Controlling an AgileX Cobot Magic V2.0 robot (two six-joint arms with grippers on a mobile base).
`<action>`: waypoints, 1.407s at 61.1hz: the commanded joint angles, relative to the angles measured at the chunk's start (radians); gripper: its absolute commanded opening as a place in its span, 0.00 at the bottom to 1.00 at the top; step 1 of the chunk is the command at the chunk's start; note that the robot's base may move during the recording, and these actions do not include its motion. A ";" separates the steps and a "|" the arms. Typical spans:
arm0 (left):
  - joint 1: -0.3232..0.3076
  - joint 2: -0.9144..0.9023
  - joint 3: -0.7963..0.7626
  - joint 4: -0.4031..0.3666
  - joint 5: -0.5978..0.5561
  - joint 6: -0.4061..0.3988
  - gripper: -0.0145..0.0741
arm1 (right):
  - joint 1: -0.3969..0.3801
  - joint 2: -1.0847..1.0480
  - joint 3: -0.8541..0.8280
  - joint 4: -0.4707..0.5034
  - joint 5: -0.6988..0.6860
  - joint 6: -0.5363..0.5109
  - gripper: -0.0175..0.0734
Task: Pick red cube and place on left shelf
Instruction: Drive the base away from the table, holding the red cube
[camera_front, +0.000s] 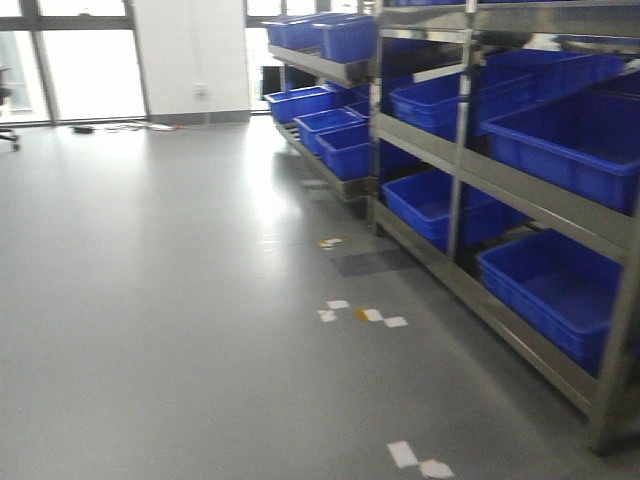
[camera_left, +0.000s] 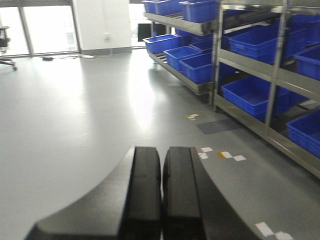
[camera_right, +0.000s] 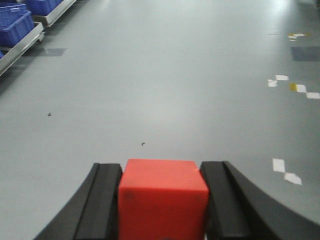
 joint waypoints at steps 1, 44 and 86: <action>-0.007 -0.016 0.023 -0.005 -0.086 -0.001 0.28 | 0.000 0.005 -0.029 -0.019 -0.086 -0.008 0.40; -0.007 -0.016 0.023 -0.005 -0.086 -0.001 0.28 | 0.000 0.005 -0.029 -0.019 -0.086 -0.008 0.40; -0.007 -0.016 0.023 -0.005 -0.086 -0.001 0.28 | 0.000 0.005 -0.029 -0.019 -0.086 -0.008 0.40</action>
